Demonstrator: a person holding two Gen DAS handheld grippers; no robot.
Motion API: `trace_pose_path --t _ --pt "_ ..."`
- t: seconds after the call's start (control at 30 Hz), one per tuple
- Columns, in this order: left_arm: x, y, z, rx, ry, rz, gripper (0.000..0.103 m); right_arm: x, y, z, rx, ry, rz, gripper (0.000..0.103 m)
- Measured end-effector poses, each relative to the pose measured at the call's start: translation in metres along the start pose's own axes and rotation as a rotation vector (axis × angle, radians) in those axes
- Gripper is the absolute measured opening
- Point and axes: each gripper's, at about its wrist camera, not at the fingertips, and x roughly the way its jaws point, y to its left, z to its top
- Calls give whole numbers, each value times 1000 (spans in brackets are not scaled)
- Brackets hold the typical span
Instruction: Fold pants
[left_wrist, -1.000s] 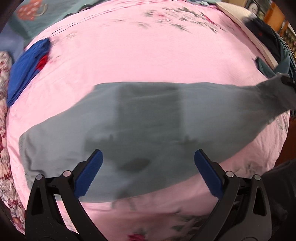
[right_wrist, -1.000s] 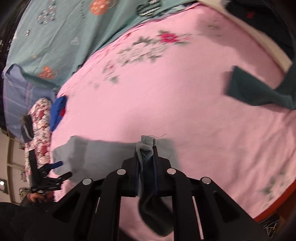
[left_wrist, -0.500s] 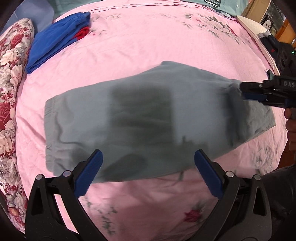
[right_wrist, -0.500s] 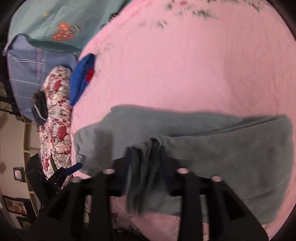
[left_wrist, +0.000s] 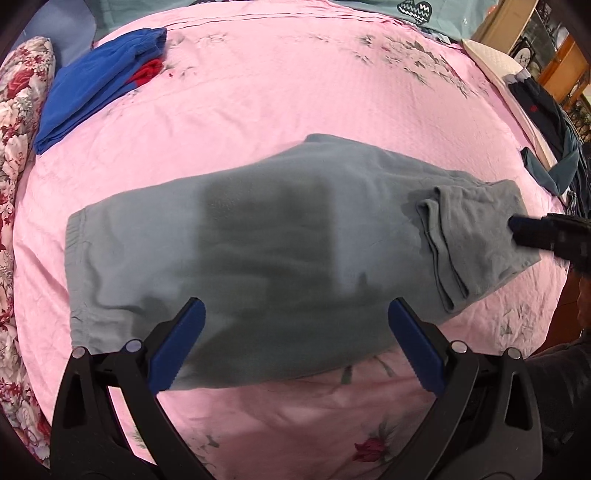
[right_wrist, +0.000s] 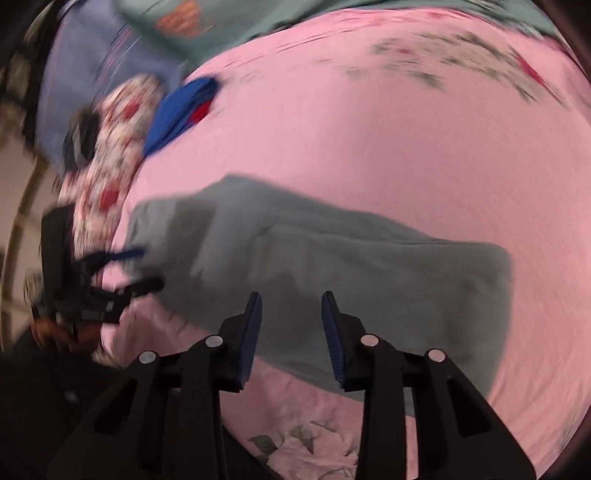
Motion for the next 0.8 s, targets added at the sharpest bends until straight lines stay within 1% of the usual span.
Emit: trace_pose_path --t 0.13,0.17,0.23,0.3,0.33,0.37,0.43,0.57,0.6,0.63,0.73,0.8 --pt "4 3 -6 -22 20 6 101 26 27 -7 -162 80 -32 35" --pt "4 4 -7 -32 23 5 101 31 30 -8 -187 95 -43 35" --pt "6 8 -10 -52 29 3 101 42 33 -12 -225 123 -96 35" --pt "8 10 -11 -65 37 7 101 50 32 -15 -234 136 -136 34" --pt "9 11 -12 -73 40 9 101 49 32 -15 -230 129 -137 30" --pt "10 11 -13 -78 41 7 101 49 31 -14 -225 129 -134 21" --pt "10 10 -16 -82 39 3 101 46 28 -14 -212 124 -133 9" --pt "11 10 -19 -78 41 5 101 25 26 -10 -151 57 -83 8" --pt "11 10 -21 -81 41 5 101 16 30 -7 -148 29 -64 8" --pt "11 11 -22 -85 41 4 101 14 33 -4 -148 18 -52 8" --pt "11 14 -24 -96 46 6 101 16 43 -1 -174 19 -28 8" --pt "10 14 -25 -98 47 7 101 31 47 -3 -199 56 -38 8"
